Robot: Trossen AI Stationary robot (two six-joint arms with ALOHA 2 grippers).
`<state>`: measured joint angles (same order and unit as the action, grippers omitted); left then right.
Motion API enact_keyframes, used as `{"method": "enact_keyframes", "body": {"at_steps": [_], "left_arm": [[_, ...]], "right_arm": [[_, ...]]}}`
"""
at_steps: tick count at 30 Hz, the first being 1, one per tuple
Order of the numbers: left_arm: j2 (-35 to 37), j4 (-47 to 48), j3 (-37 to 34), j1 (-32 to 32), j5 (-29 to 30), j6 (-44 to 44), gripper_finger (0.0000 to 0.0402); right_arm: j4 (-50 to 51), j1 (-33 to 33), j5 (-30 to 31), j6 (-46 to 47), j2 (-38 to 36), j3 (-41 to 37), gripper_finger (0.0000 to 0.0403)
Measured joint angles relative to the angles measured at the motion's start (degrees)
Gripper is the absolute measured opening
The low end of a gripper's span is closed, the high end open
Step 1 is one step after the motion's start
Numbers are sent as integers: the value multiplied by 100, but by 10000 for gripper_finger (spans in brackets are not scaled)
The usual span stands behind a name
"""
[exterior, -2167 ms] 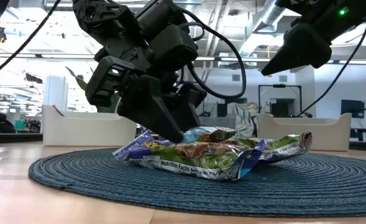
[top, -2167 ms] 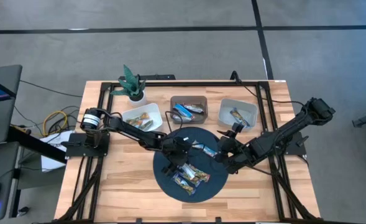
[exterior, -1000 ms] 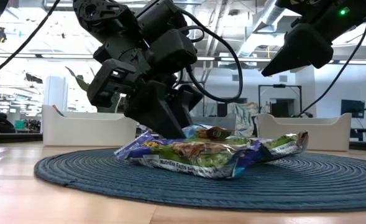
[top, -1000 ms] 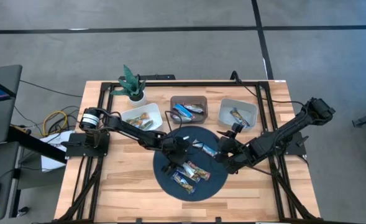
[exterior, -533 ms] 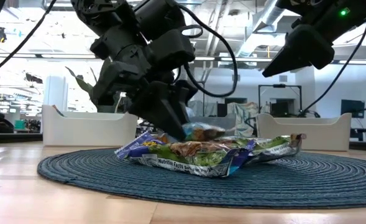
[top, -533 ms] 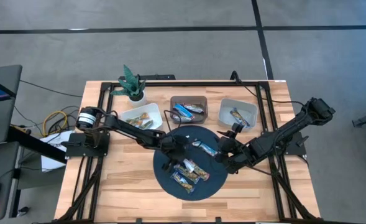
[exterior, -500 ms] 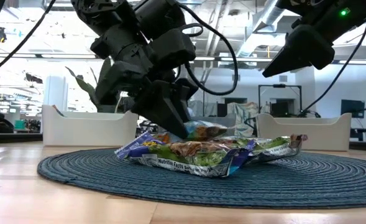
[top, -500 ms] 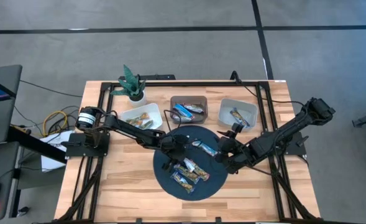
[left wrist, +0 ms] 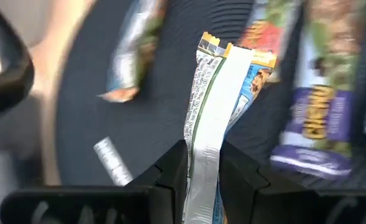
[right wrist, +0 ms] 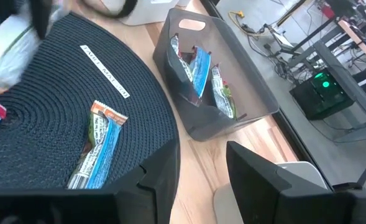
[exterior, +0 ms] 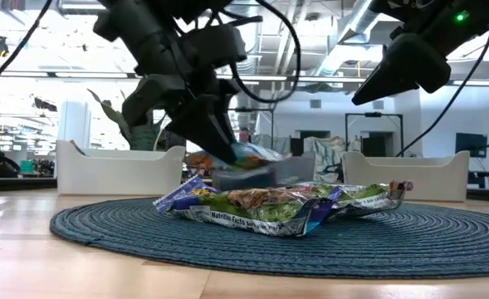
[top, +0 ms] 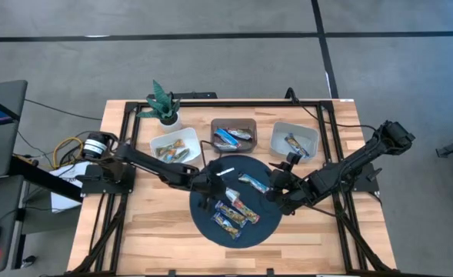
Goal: Pick and place Granola Bars by type
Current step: Put the bottom orange granola bar into the white bin
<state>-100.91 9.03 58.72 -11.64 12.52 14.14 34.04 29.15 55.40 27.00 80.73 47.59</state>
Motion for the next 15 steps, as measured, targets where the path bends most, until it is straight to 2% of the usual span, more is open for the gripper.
{"method": "enact_keyframes", "body": {"at_steps": [8, 15], "left_arm": [[378, 1136, 0, -424, 1969, -1086, 68], [477, 2467, 0, -712, 3268, -2251, 68]], "right_arm": [[-12, 0, -4, 0, -2, 0, 134], [-29, -2, -3, 2, 0, 0, 134]]}}
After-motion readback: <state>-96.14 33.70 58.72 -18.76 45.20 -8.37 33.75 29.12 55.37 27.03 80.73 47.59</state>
